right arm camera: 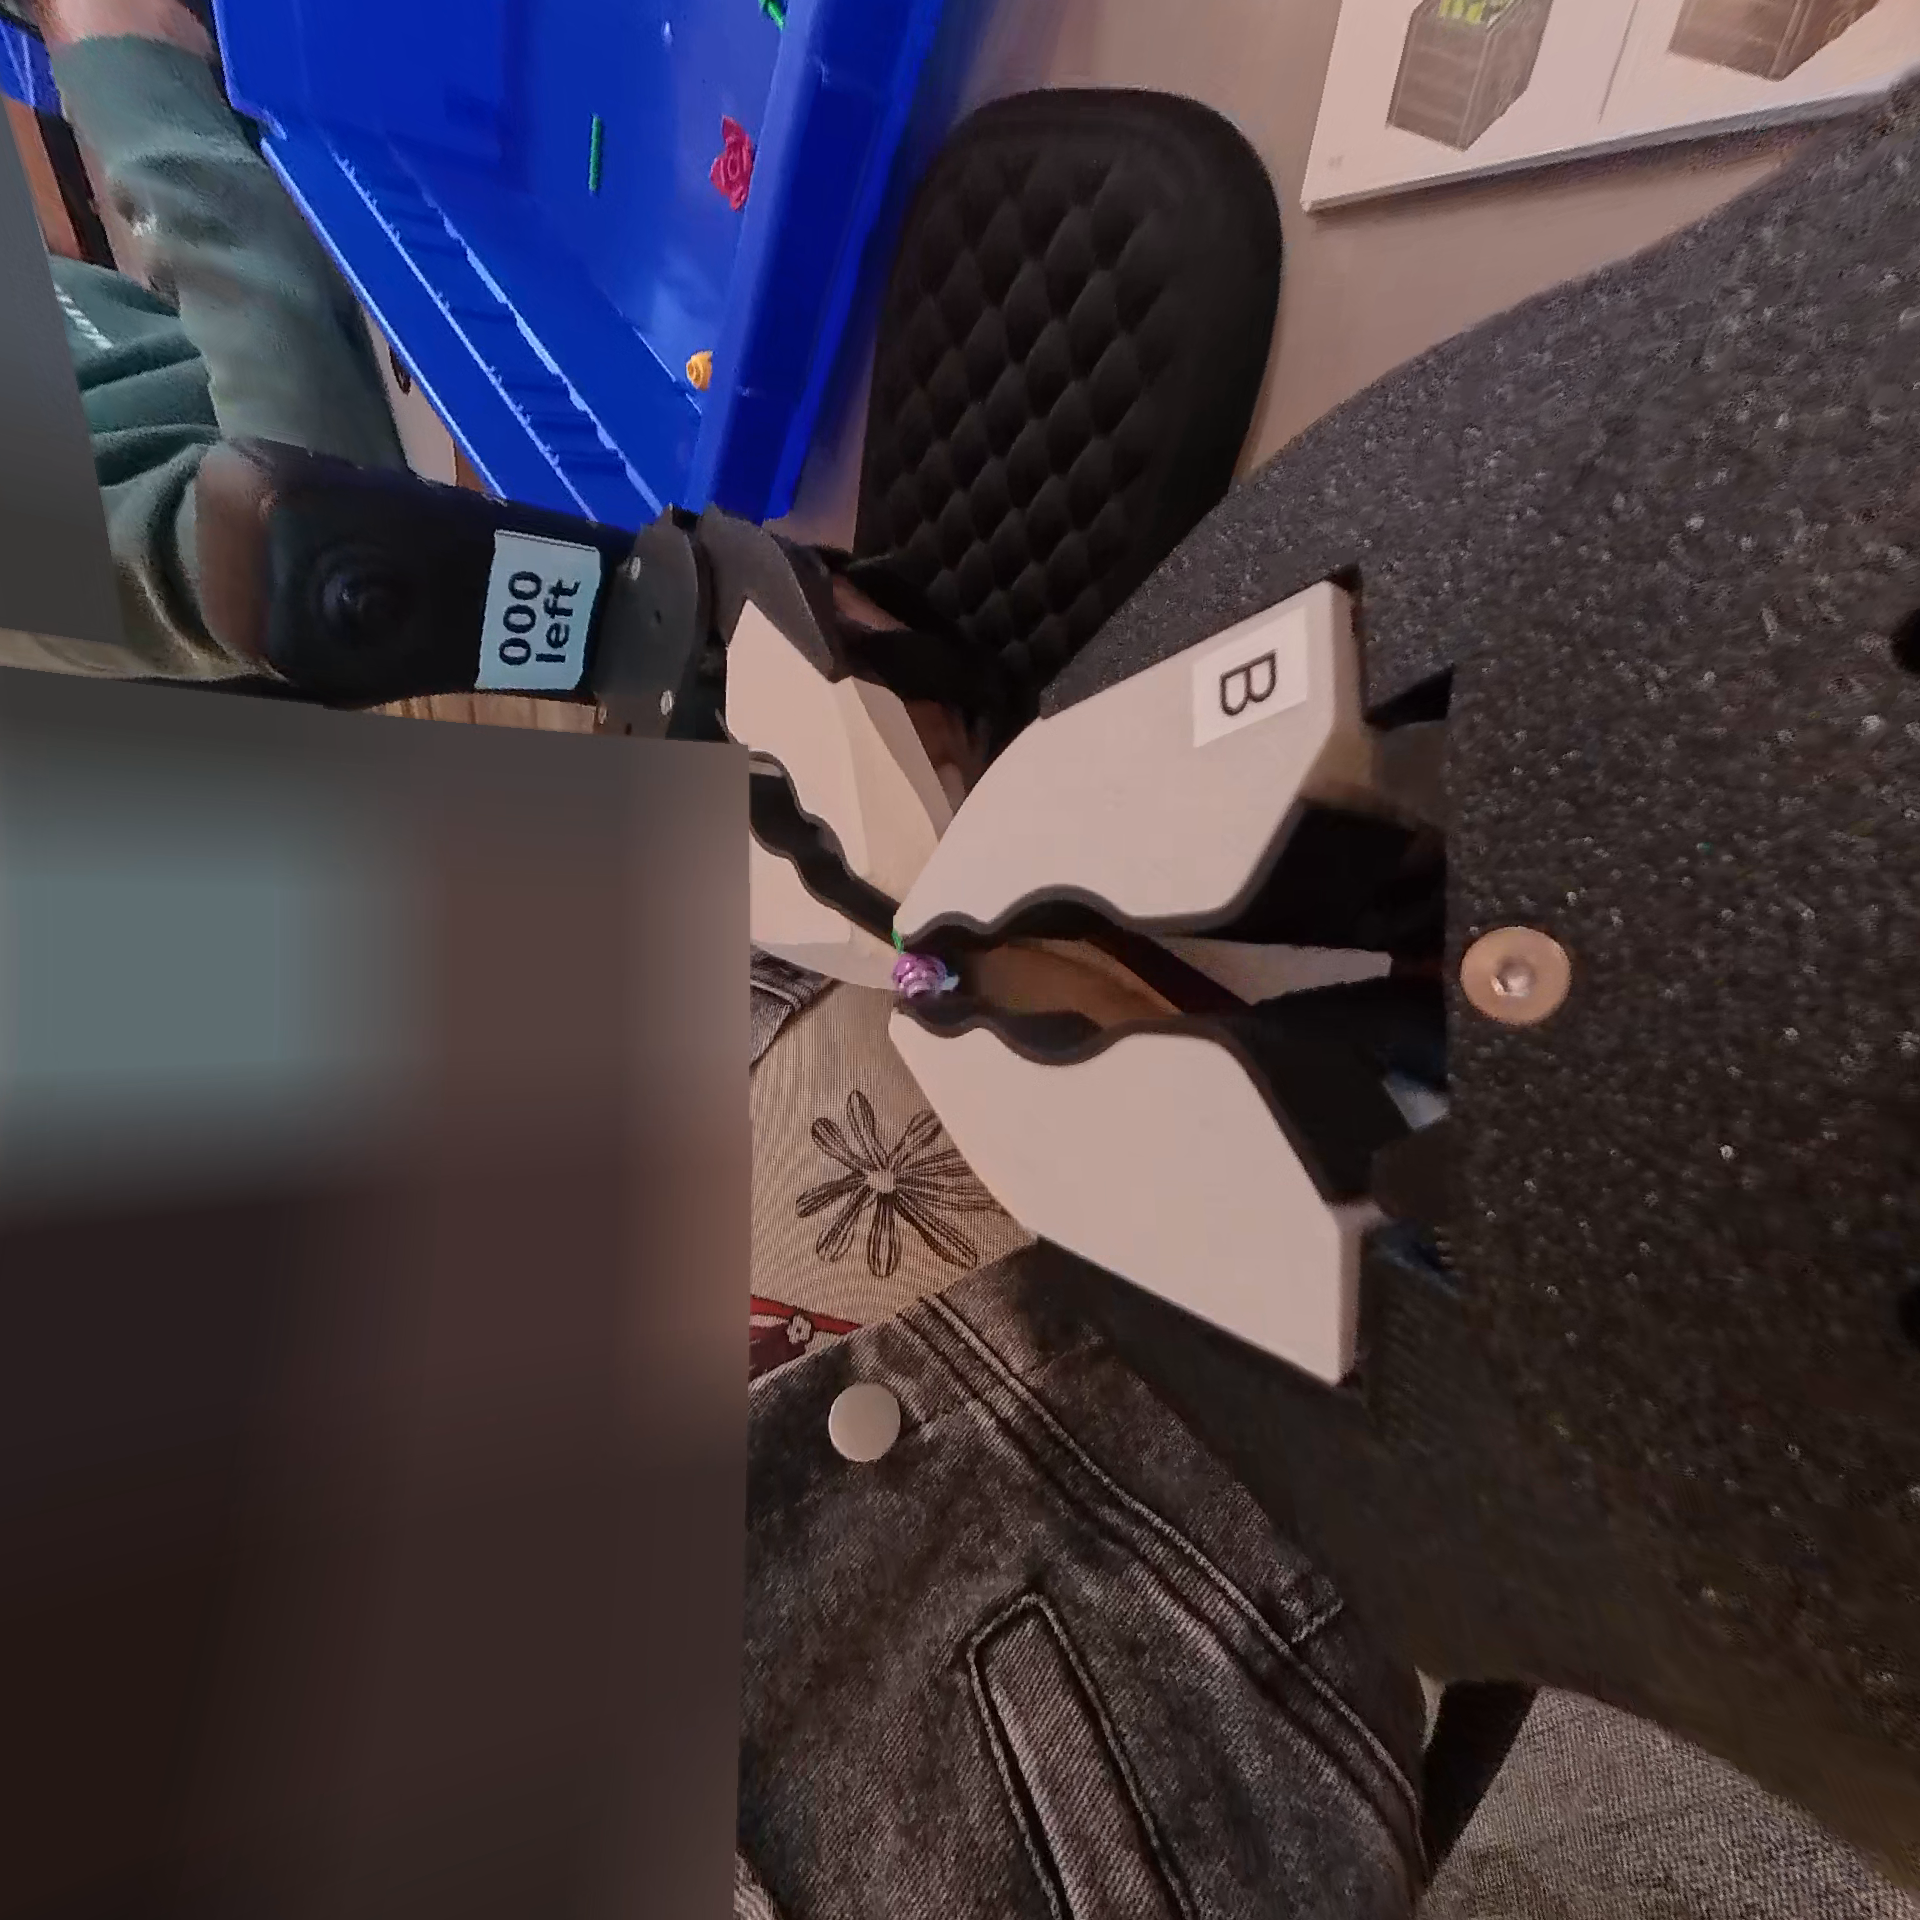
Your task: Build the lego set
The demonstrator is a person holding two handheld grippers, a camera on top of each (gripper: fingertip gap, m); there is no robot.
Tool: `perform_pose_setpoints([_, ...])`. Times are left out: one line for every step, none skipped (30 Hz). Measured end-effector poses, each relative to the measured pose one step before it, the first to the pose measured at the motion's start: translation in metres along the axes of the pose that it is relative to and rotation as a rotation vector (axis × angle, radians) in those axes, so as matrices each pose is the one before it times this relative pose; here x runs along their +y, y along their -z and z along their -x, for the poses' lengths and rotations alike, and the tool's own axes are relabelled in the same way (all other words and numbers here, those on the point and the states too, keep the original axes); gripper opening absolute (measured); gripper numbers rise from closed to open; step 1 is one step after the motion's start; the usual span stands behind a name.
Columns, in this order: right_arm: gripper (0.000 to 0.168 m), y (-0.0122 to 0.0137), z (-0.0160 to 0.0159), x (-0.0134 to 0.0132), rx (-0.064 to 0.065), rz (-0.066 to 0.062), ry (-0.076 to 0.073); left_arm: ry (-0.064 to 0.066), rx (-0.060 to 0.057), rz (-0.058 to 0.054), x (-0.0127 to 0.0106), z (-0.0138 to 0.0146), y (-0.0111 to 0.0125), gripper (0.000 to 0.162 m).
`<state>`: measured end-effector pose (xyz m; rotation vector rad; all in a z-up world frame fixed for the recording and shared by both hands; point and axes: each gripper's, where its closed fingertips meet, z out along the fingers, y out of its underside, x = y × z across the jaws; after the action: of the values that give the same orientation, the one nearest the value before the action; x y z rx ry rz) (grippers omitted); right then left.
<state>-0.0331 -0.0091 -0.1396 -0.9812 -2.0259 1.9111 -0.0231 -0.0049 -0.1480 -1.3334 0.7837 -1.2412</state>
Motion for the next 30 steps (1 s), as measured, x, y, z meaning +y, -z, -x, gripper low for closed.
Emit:
perform_pose_setpoints([0.009, -0.00021, 0.00056, 0.00035, -0.0024, -0.0034, -0.0013, -0.0038, 0.0017, 0.0124, 0.00153, -0.00088, -0.00121, 0.005])
perform_pose_setpoints([0.009, -0.00201, -0.00091, -0.00028, 0.0043, -0.0108, -0.0021, -0.0006, -0.0209, 0.0283, 0.00389, 0.00254, -0.00294, 0.004])
perform_pose_setpoints([0.008, -0.00643, -0.00123, 0.00303, 0.0029, 0.0142, 0.0009, -0.0123, -0.0078, 0.0638, 0.0086, -0.00024, -0.00637, 0.004])
perform_pose_setpoints([0.0, -0.00835, 0.002, 0.00171, -0.0191, 0.0176, 0.0079, -0.0299, 0.0318, 0.03, 0.00274, -0.0063, -0.00617, 0.0])
perform_pose_setpoints([0.001, -0.0028, 0.00277, -0.0018, -0.0155, 0.0118, 0.0161, -0.0102, 0.0007, -0.0184, -0.00312, -0.00008, 0.00059, 0.0])
perform_pose_setpoints([0.0, 0.00536, -0.00366, -0.00541, 0.0438, -0.0009, 0.0193, 0.0412, -0.0062, -0.051, -0.0071, 0.00529, 0.00692, 0.0])
perform_pose_setpoints([0.0, 0.00867, -0.00774, -0.00287, 0.0482, -0.005, 0.0109, 0.0498, -0.0241, -0.0587, -0.00778, 0.00855, 0.00845, 0.0])
perform_pose_setpoints([0.0, 0.00867, -0.01327, -0.00007, 0.0637, -0.0188, -0.0156, 0.0492, -0.0591, -0.0232, -0.00409, 0.01271, 0.00502, 0.0])
perform_pose_setpoints([0.0, 0.00658, -0.0128, 0.00116, 0.0365, -0.0312, -0.0386, 0.0394, -0.0457, 0.0181, 0.0013, 0.01053, 0.00089, 0.0])
perform_pose_setpoints([0.0, 0.00611, -0.01678, 0.00282, 0.0506, -0.0302, -0.0399, 0.0139, -0.0565, 0.0588, 0.00659, 0.01215, -0.0016, 0.0])
perform_pose_setpoints([0.0, 0.00709, -0.02548, 0.00488, 0.1075, -0.0267, -0.0163, -0.0009, -0.0999, 0.0342, 0.00087, 0.01834, -0.00002, 0.0])
perform_pose_setpoints([0.0, 0.00735, -0.0204, 0.00186, 0.0842, -0.0482, -0.0079, -0.0321, -0.1207, 0.0217, -0.0041, 0.02031, 0.00295, 0.0])
perform_pose_setpoints([0.0, 0.00874, -0.01018, -0.00905, 0.0385, -0.1126, -0.0144, -0.0628, -0.0929, 0.0125, -0.00518, 0.01542, 0.00423, 0.001])
perform_pose_setpoints([0.001, 0.0101, -0.00651, -0.01189, 0.0435, -0.1092, -0.0029, -0.059, -0.0384, -0.0057, -0.00512, 0.00807, 0.0039, 0.003])
perform_pose_setpoints([0.004, 0.01017, -0.00775, -0.00644, 0.0777, -0.0256, 0.0111, -0.0428, -0.0096, 0.0026, -0.00102, 0.00475, 0.00205, 0.005])
perform_pose_setpoints([0.005, 0.00908, -0.00486, -0.00307, 0.0731, 0.0323, 0.063, -0.0248, -0.0015, 0.011, 0.00271, 0.00392, 0.00076, 0.008])
perform_pose_setpoints([0.006, 0.00758, -0.00435, -0.00548, 0.0645, -0.0033, 0.0797, 0.0035, 0.0101, -0.0056, 0.00166, 0.00264, -0.00086, 0.009])
perform_pose_setpoints([0.009, 0.00541, -0.00254, -0.00575, 0.0319, -0.0313, 0.0411, 0.0175, 0.0474, -0.0245, -0.00285, -0.00294, -0.0012, 0.009])
perform_pose_setpoints([0.01, 0.00329, 0.0015, -0.00231, -0.0142, -0.0256, 0.0044, 0.0058, 0.0251, -0.0327, -0.00502, -0.00174, -0.00047, 0.01])
perform_pose_setpoints([0.011, 0.00243, 0.00253, 0.00131, -0.0266, -0.0154, -0.0149, -0.0031, -0.0263, -0.0301, -0.00435, 0.00375, 0.00044, 0.012])
perform_pose_setpoints([0.01, 0.00204, 0.00161, 0.00213, -0.0164, -0.0149, -0.0114, -0.0208, -0.0325, -0.0203, -0.00237, 0.00347, 0.00113, 0.014])
perform_pose_setpoints([0.009, 0.00164, 0.00123, 0.00081, 0.0004, -0.0168, 0.0011, -0.0244, -0.0228, -0.0169, -0.00202, 0.00125, 0.00164, 0.015])
perform_pose_setpoints([0.012, 0.00064, 0.0018, -0.00108, 0.008, -0.0032, 0.0149, -0.0239, -0.0204, -0.0196, -0.0028, 0.00033, 0.00209, 0.017])
perform_pose_setpoints([0.014, 0.00047, 0.00273, -0.0018, 0.0136, 0.0066, 0.0301, -0.0305, -0.0169, -0.0221, -0.00287, -0.00083, 0.00269, 0.017])
perform_pose_setpoints([0.017, 0.00086, 0.00242, -0.00196, 0.0256, 0.0069, 0.0335, -0.0359, -0.0158, -0.02, -0.00304, -0.00095, 0.00279, 0.017])
perform_pose_setpoints([0.023, 0.00124, 0.00242, -0.00142, 0.0325, 0.0134, 0.0231, -0.0357, -0.0252, -0.0133, -0.00245, 0.00034, 0.00323, 0.018])
perform_pose_setpoints([0.033, 0.00122, 0.00465, -0.00017, 0.0201, 0.0221, 0.0157, -0.0297, -0.0222, -0.0052, -0.00149, 0.00039, 0.00308, 0.019])
perform_pose_setpoints([0.037, 0.00097, 0.00663, 0.00099, 0.0084, 0.0271, 0.0139, -0.0178, -0.0067, 0.0021, -0.00087, -0.00163, 0.00279, 0.02])
perform_pose_setpoints([0.037, 0.00055, 0.00654, 0.00235, 0.0101, 0.0287, 0.0119, 0.0009, 0.0031, 0.0099, 0.00033, -0.00235, 0.00221, 0.021])
perform_pose_setpoints([0.039, 0.00019, 0.00658, 0.00326, 0.0135, 0.0308, 0.0101, 0.0148, 0.0054, 0.015, 0.00117, -0.00229, 0.00204, 0.022])
